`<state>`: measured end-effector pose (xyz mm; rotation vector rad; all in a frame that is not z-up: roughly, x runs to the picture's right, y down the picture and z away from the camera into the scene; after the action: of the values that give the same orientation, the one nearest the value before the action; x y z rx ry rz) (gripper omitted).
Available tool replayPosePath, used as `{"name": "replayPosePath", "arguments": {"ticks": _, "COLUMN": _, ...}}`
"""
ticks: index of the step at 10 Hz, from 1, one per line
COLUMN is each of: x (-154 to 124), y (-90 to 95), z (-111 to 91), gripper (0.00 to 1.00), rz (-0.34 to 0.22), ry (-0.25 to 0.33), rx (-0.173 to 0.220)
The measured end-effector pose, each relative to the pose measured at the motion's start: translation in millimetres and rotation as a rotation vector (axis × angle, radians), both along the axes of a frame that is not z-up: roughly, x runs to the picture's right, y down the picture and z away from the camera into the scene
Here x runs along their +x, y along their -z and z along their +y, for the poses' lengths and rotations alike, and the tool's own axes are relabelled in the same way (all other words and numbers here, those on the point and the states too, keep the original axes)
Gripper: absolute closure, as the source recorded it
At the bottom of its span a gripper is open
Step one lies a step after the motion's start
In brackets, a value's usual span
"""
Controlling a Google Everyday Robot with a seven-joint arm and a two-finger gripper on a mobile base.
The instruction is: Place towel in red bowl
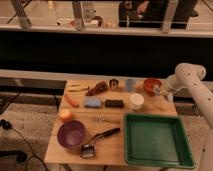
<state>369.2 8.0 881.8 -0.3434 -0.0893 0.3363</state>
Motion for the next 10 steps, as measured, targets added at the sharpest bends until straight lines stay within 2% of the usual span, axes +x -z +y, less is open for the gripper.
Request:
{"name": "replayPosePath", "arguments": {"ticks": 1, "x": -2.9, "y": 5.4, "z": -7.3, "gripper": 0.41, "rz": 0.001, "ry": 0.001, "rx": 0.031}}
{"name": "replayPosePath", "arguments": {"ticks": 2, "x": -8.1, "y": 11.0, "z": -16.0, "gripper": 0.44, "rz": -0.007, "ry": 0.002, "rx": 0.063}}
{"name": "replayPosePath", "arguments": {"ticks": 4, "x": -20.0, "y": 13.2, "z": -27.7, "gripper": 0.60, "rz": -0.027, "ry": 0.008, "rx": 0.097}}
{"name": "replayPosePath", "arguments": {"ticks": 5, "x": -27.9, "y": 8.7, "z": -36.0, "gripper": 0.75, "rz": -0.048, "ry": 0.011, "rx": 0.114}}
{"name": "replayPosePath", "arguments": {"ticks": 8, "x": -40.2, "y": -6.3, "z": -55.8, "gripper": 0.99, "rz": -0.077, "ry": 0.010, "rx": 0.149}}
{"name": "replayPosePath", "arguments": {"ticks": 10, "x": -41.4, "y": -8.7, "z": -66.8, "gripper": 0.98, "rz": -0.078, "ry": 0.015, "rx": 0.179}}
